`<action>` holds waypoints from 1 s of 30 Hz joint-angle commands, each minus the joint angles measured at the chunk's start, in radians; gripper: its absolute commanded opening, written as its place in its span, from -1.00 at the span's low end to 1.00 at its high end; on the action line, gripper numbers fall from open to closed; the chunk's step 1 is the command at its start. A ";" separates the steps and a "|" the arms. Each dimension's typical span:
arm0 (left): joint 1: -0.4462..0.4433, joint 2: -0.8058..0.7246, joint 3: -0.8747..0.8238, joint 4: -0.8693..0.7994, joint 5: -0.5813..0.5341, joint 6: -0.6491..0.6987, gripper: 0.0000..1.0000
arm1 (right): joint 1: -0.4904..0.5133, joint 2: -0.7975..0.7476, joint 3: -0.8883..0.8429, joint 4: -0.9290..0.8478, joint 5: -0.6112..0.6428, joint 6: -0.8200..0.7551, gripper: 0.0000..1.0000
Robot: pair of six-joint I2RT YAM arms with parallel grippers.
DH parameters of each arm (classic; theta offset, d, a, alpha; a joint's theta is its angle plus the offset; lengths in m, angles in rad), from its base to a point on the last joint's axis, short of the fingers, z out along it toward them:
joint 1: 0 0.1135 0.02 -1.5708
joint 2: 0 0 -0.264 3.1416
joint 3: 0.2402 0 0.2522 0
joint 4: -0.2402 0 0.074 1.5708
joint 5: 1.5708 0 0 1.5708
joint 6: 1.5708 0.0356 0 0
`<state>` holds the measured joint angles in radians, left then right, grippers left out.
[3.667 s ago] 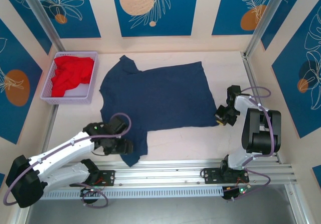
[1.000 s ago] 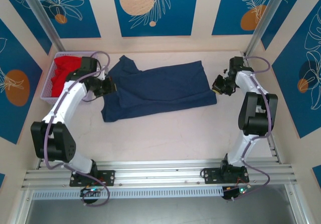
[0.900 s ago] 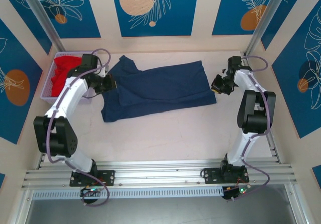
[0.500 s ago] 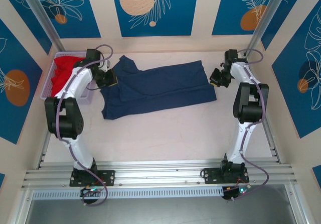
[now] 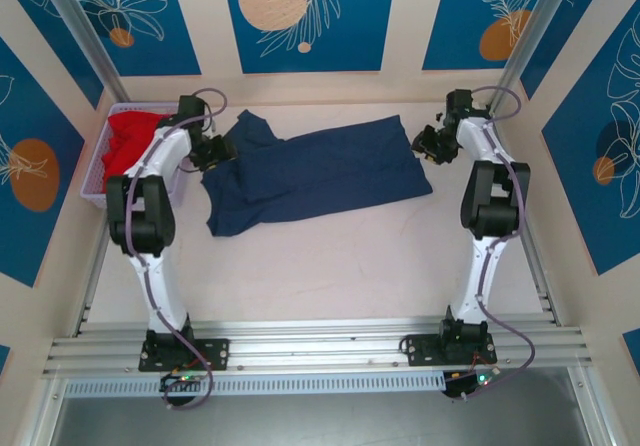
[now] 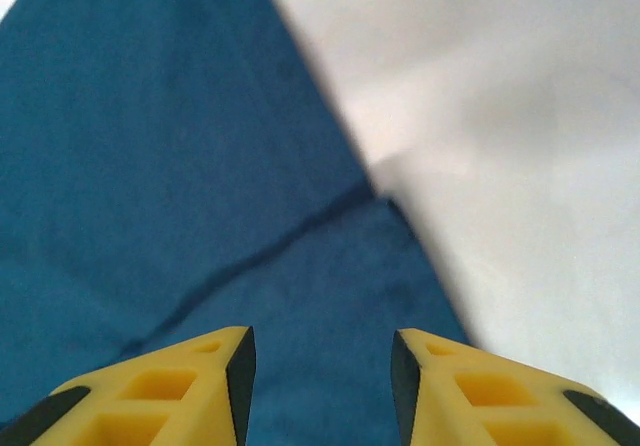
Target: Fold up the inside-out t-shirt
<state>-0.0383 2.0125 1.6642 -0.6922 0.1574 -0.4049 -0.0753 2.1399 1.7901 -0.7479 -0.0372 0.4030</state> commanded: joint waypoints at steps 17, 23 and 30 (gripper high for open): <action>-0.134 -0.344 -0.668 0.292 -0.069 -0.083 0.23 | 0.030 0.009 -0.204 -0.041 0.022 0.010 -0.37; -0.130 -0.284 -0.684 0.266 -0.090 -0.043 0.22 | 0.006 0.001 -0.238 -0.109 0.149 -0.006 -0.45; -0.175 -0.382 -0.792 0.230 -0.088 -0.018 0.22 | -0.016 -0.144 -0.439 -0.100 0.243 0.000 -0.47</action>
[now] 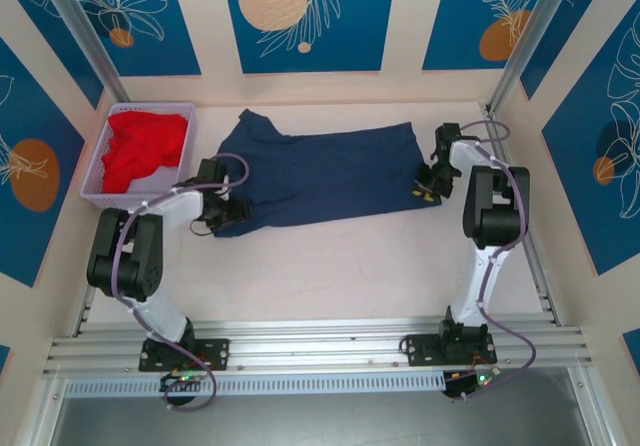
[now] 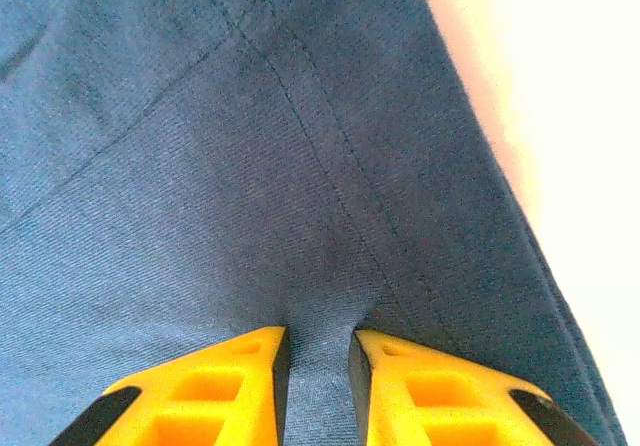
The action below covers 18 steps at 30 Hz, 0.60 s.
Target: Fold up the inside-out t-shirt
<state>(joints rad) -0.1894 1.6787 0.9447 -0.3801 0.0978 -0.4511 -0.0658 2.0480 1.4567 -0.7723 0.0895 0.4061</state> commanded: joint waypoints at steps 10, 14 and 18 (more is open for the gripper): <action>-0.065 -0.215 -0.070 -0.085 -0.040 0.020 0.24 | 0.022 -0.383 -0.289 0.080 0.036 -0.029 -0.32; -0.051 -0.213 -0.022 -0.078 -0.043 0.011 0.25 | 0.240 -0.482 -0.330 0.264 -0.144 -0.126 -0.14; 0.003 -0.219 -0.039 -0.062 0.021 -0.029 0.24 | 0.511 -0.474 -0.331 0.427 -0.141 -0.198 -0.07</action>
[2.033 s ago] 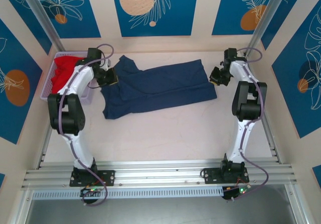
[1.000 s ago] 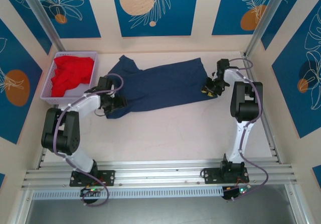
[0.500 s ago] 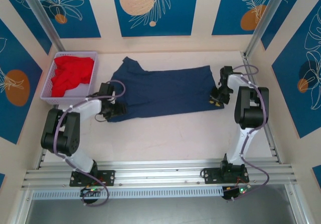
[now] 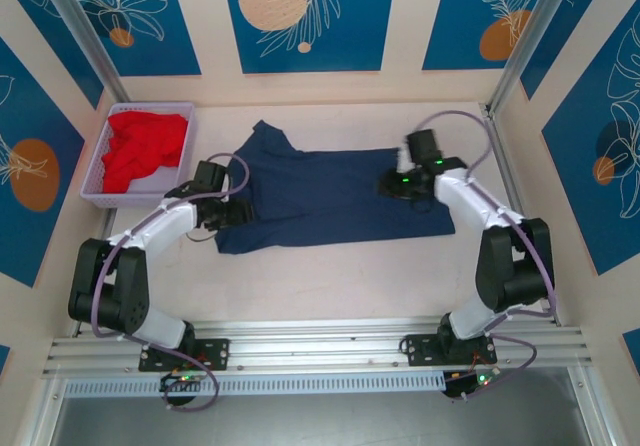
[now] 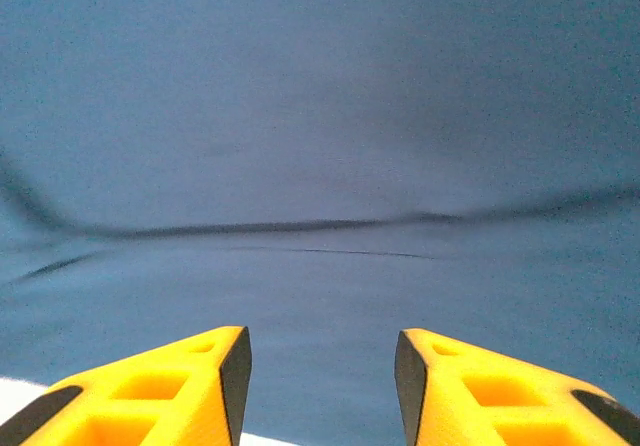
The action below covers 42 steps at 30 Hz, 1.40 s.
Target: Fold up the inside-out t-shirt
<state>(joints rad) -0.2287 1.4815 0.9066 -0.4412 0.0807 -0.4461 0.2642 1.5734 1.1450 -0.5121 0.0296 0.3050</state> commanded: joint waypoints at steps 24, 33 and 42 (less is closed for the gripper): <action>0.160 -0.028 -0.317 0.276 0.376 -0.199 -0.24 | 0.579 0.661 0.559 0.200 -0.028 -0.434 -0.01; 0.164 -0.018 -0.373 0.309 0.357 -0.193 -0.27 | 0.575 0.742 0.632 0.139 0.022 -0.444 -0.15; 0.167 -0.012 -0.379 0.299 0.346 -0.179 -0.28 | 0.549 0.729 0.642 0.148 -0.001 -0.398 -0.69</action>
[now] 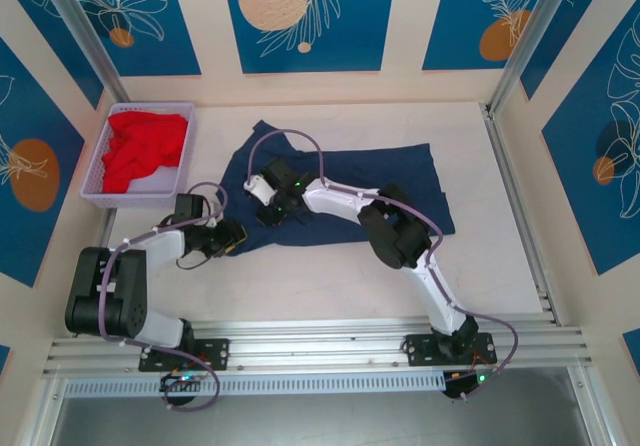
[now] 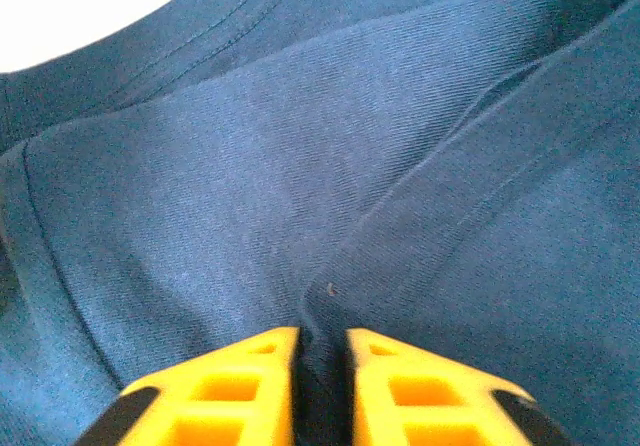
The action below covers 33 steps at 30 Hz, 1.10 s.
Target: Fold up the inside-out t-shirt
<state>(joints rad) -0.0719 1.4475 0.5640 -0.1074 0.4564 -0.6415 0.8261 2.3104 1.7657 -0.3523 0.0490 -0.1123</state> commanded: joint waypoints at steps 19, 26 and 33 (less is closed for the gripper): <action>0.014 0.025 -0.058 -0.063 -0.061 0.045 -0.26 | -0.266 -0.060 0.027 -0.055 -0.112 0.434 -0.68; 0.014 0.027 -0.055 -0.072 -0.066 0.053 -0.25 | -0.356 -0.038 0.095 -0.152 -0.130 0.494 -0.45; 0.014 -0.011 -0.008 -0.143 -0.109 0.086 -0.16 | -0.385 -0.257 -0.126 -0.187 -0.127 0.414 -0.37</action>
<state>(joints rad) -0.0677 1.4364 0.5571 -0.1051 0.4587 -0.5995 0.4408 2.2139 1.7515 -0.4725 -0.0574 0.3367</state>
